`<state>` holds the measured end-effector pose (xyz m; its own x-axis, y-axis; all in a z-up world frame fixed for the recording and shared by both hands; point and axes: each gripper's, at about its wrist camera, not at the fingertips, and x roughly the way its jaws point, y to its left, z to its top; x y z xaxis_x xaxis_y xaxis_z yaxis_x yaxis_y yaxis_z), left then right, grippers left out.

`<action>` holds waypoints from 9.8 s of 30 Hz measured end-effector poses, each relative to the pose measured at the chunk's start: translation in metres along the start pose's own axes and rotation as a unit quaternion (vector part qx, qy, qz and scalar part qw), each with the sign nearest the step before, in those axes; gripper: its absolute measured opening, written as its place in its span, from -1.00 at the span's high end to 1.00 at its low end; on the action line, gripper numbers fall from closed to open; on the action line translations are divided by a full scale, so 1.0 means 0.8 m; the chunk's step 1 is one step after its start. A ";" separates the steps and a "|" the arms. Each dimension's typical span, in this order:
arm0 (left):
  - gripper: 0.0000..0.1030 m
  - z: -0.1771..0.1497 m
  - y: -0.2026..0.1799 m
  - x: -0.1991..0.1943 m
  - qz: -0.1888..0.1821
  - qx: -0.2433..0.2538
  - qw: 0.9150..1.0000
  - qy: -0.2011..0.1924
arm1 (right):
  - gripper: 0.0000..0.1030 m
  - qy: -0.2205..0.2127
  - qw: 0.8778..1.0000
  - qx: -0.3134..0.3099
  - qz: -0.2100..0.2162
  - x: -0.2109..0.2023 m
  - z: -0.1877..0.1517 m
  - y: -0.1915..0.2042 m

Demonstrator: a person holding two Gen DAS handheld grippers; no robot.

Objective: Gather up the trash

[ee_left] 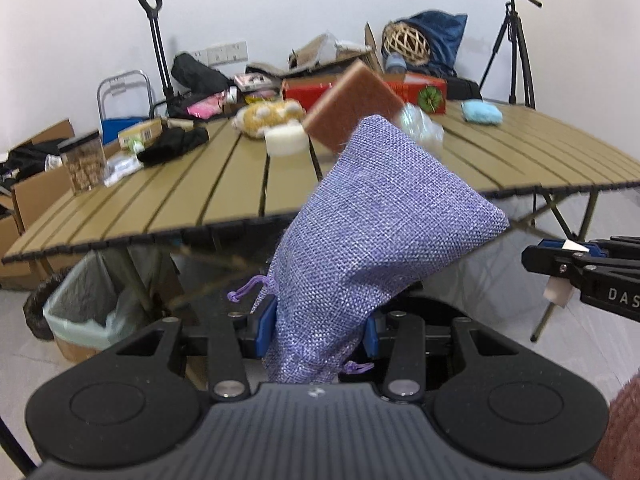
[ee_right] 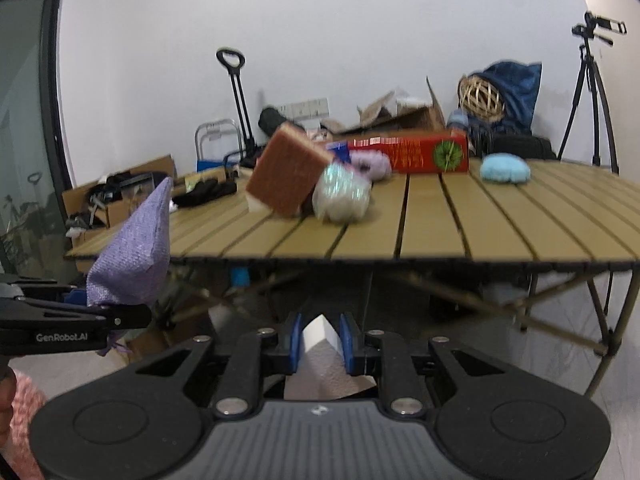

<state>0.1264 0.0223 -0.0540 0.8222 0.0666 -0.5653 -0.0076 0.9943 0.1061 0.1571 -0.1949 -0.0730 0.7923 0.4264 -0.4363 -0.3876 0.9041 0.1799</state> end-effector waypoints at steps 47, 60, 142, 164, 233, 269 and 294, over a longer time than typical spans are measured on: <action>0.17 -0.081 0.047 0.108 0.017 -0.076 0.980 0.182 | 0.62 0.181 0.983 -0.025 -0.020 0.165 -0.076 0.019; 0.18 -0.068 0.052 0.134 0.027 -0.080 0.979 0.184 | 0.61 0.181 0.983 -0.025 -0.010 0.208 -0.073 0.014; 0.08 -0.042 -0.118 0.242 -0.076 0.019 0.970 0.231 | -1.00 0.163 0.964 0.071 -0.198 0.105 -0.019 -0.148; -1.00 -0.042 -0.116 0.243 -0.052 0.010 0.965 0.256 | -1.00 0.173 0.965 0.059 -0.191 0.113 -0.022 -0.140; -1.00 0.110 -0.082 0.078 0.002 -0.036 0.999 -0.027 | -1.00 -0.021 0.995 0.008 -0.097 0.003 0.112 -0.070; -1.00 0.111 -0.050 0.121 -0.011 -0.009 0.999 -0.050 | -1.00 0.007 0.995 0.044 -0.094 0.082 0.100 -0.098; -0.89 0.120 -0.011 0.125 -0.005 -0.053 0.995 -0.080 | -1.00 -0.005 0.999 0.015 -0.048 0.111 0.115 -0.056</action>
<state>0.2635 0.0124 -0.0332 0.9027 0.0518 -0.4271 -0.0525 0.9986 0.0100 0.2880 -0.1955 -0.0390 0.8299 0.3383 -0.4436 -0.2956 0.9410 0.1646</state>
